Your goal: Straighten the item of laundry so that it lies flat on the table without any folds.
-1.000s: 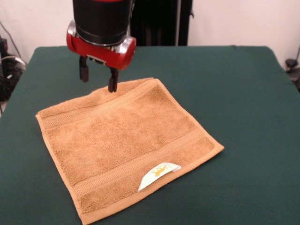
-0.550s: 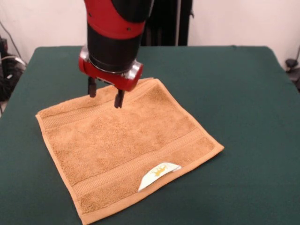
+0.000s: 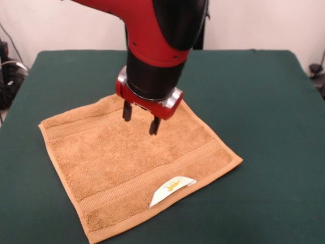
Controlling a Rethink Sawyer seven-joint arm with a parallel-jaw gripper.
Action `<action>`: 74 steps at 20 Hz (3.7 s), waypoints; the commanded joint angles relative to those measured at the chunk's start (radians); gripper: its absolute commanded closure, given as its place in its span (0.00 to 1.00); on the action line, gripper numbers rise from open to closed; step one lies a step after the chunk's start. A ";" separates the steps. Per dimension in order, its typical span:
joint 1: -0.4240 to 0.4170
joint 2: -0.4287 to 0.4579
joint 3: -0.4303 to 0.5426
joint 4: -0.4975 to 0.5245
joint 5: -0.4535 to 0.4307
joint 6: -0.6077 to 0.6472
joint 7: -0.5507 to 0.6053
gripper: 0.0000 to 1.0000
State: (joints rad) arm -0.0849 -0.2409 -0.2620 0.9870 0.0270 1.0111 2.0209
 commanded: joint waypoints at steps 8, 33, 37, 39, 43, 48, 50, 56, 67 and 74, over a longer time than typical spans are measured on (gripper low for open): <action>0.054 0.085 -0.022 -0.167 0.042 0.376 0.328 0.00; 0.065 0.099 -0.067 -0.027 0.107 0.306 0.406 0.00; 0.063 0.115 -0.060 -0.020 0.121 0.258 0.401 0.00; 0.061 0.123 -0.059 -0.020 0.131 0.254 0.402 0.00; 0.053 0.135 -0.053 -0.024 0.153 0.287 0.389 0.00; 0.064 0.133 -0.057 -0.020 0.171 0.345 0.394 0.00; 0.069 0.135 -0.053 -0.017 0.174 0.357 0.381 0.00; 0.076 0.159 -0.056 -0.023 0.173 0.376 0.362 0.00; 0.066 0.215 -0.063 -0.019 0.151 0.357 0.327 0.00; 0.064 0.239 -0.075 -0.038 0.126 0.409 0.279 0.00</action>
State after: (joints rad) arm -0.0432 -0.0201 -0.4236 0.8743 0.1509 1.3283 2.1729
